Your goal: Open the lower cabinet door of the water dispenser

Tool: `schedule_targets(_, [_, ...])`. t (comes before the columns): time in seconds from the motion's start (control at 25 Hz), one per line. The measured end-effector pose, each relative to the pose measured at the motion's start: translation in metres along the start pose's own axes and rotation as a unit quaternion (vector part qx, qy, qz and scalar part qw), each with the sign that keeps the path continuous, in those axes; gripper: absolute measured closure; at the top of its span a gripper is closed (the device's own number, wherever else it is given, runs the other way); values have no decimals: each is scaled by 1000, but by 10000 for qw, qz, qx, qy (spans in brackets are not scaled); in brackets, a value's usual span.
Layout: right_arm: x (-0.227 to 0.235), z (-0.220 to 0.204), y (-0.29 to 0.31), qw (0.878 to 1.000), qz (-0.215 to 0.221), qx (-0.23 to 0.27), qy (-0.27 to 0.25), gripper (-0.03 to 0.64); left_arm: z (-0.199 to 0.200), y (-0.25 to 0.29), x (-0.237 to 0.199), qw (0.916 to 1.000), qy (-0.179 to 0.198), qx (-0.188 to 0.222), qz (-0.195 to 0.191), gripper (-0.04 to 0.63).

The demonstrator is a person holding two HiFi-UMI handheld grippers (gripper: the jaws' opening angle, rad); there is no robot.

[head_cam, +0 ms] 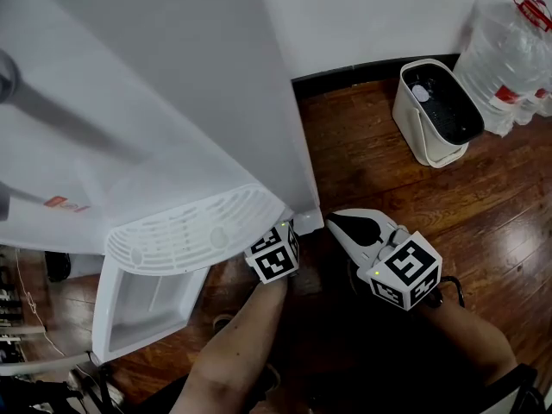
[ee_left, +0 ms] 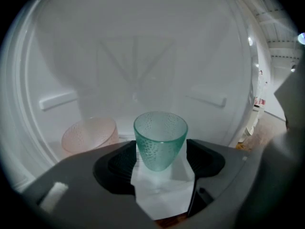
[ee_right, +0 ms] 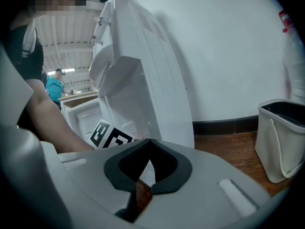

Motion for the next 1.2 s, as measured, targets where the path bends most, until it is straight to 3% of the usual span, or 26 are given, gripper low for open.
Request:
schedule_targets(0.8, [2, -8, 1, 9999, 60, -109, 28, 614, 9, 14, 3, 9999, -112, 24, 101, 170])
schedule_targets(1.2, [1, -6, -1, 9999, 24, -92, 42, 614, 8, 0, 10, 9996, 54, 74, -257, 164])
Point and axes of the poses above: the fingertips, and each gripper's own axes: y forward along the fingers, x to its right, z out of its top, the point moved 2 cm from there along -y, backward along the fingers, and after that the axes turned 7 degrees about z, right-handed, at the moved point
